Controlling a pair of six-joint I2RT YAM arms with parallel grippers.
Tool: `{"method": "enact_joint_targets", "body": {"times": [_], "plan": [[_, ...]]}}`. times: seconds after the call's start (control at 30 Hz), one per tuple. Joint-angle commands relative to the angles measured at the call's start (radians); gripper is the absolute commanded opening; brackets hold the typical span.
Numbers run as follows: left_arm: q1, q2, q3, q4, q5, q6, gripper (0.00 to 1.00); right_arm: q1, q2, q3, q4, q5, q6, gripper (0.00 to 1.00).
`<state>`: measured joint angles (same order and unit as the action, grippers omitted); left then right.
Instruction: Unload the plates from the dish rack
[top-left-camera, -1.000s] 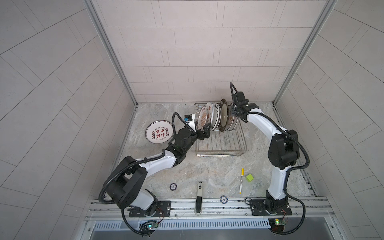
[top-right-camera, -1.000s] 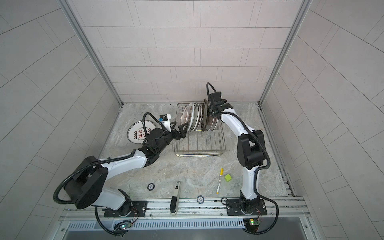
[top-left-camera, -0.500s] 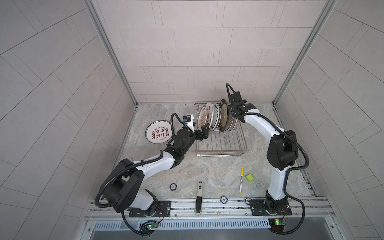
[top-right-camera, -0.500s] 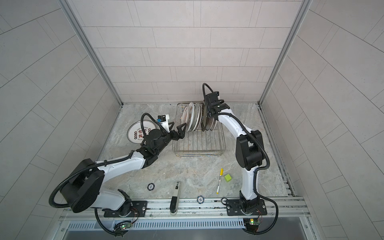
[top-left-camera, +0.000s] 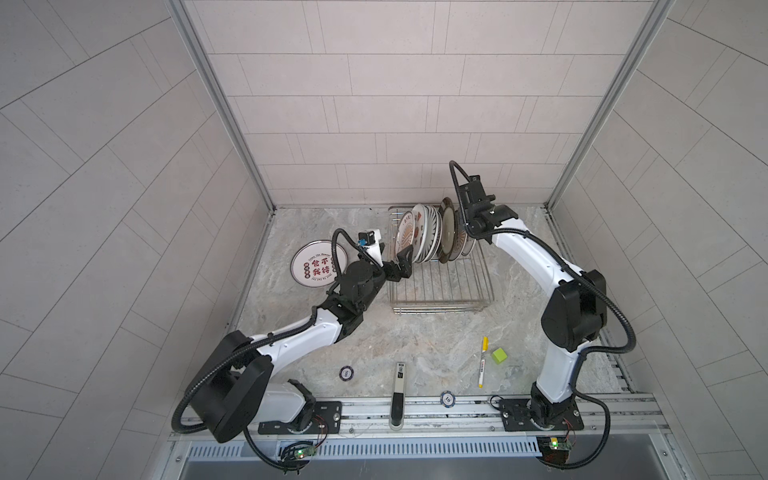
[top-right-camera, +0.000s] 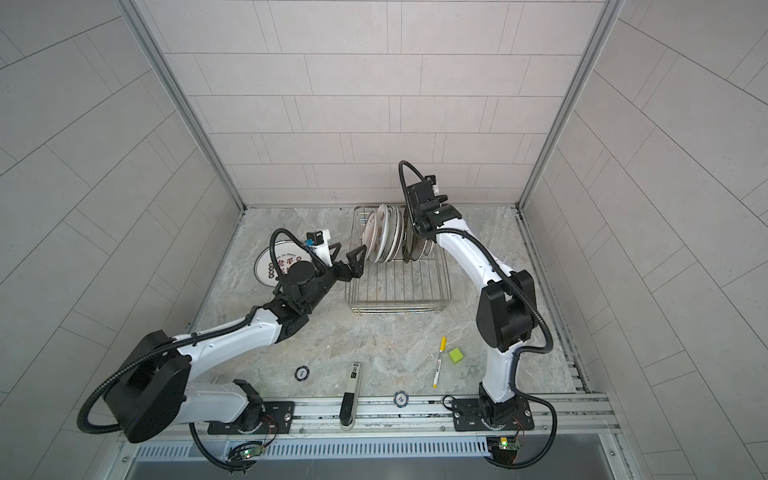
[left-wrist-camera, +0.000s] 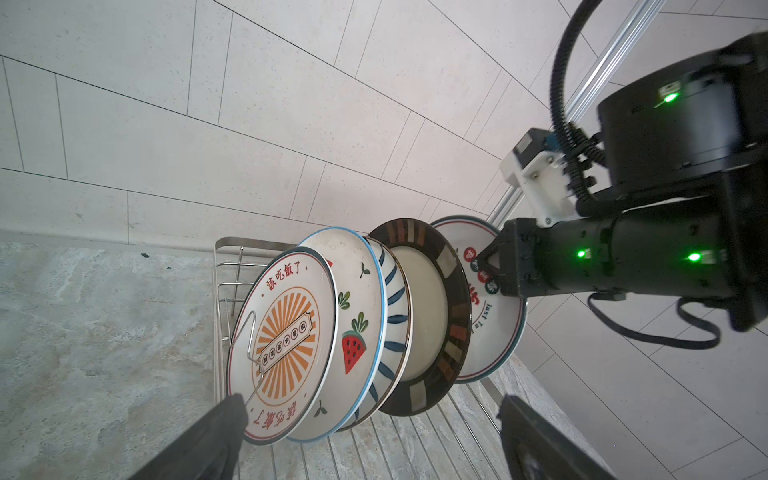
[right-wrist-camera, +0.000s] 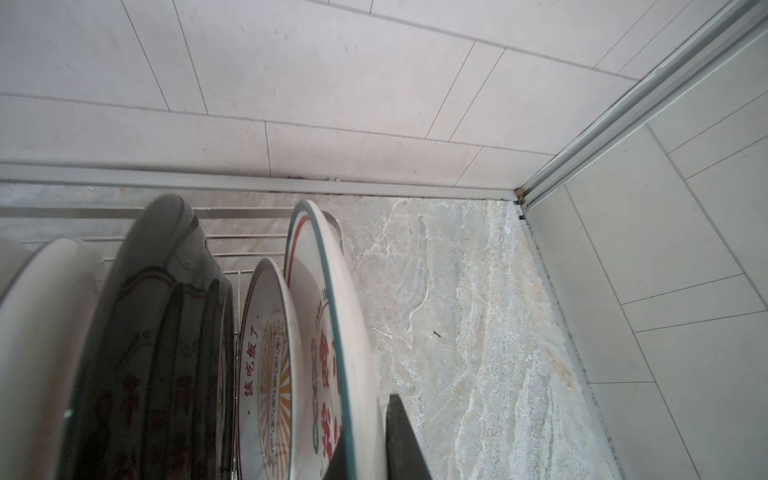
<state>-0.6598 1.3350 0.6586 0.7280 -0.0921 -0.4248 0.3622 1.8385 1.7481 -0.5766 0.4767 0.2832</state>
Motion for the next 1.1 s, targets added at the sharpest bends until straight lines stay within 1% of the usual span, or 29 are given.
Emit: {"method": "enact_joint_targets", "body": {"times": [0.0,0.07,0.3,0.37,0.53,0.63,0.77,0.87,0.97,1.07], "plan": [[-0.005,-0.020,0.006,-0.015,-0.019,0.018,1.00,0.016,-0.082,0.005,0.014,0.069,-0.019,0.05],[-0.005,-0.018,0.009,-0.021,-0.021,0.020,1.00,0.022,-0.103,-0.015,0.027,0.098,-0.027,0.05],[-0.005,-0.041,0.029,-0.069,-0.035,0.035,1.00,0.037,-0.194,-0.086,0.046,0.120,-0.051,0.04],[-0.005,-0.050,0.040,-0.103,-0.055,0.047,1.00,0.036,-0.245,-0.133,0.063,0.117,-0.058,0.04],[-0.005,-0.065,0.041,-0.110,-0.051,0.058,1.00,0.037,-0.395,-0.293,0.160,0.075,-0.060,0.05],[-0.006,-0.066,0.043,-0.110,-0.031,0.064,1.00,0.037,-0.481,-0.388,0.224,0.048,-0.065,0.05],[-0.005,-0.075,0.055,-0.133,-0.015,0.071,1.00,0.037,-0.582,-0.484,0.278,0.047,-0.059,0.05],[0.030,-0.089,0.073,-0.170,0.110,0.078,1.00,0.037,-0.657,-0.551,0.317,0.050,-0.058,0.04],[0.035,-0.139,0.103,-0.284,0.088,0.124,1.00,0.038,-0.760,-0.642,0.391,0.018,-0.056,0.04],[0.035,-0.187,0.095,-0.318,0.079,0.141,1.00,0.035,-0.859,-0.730,0.472,-0.037,-0.045,0.04]]}}
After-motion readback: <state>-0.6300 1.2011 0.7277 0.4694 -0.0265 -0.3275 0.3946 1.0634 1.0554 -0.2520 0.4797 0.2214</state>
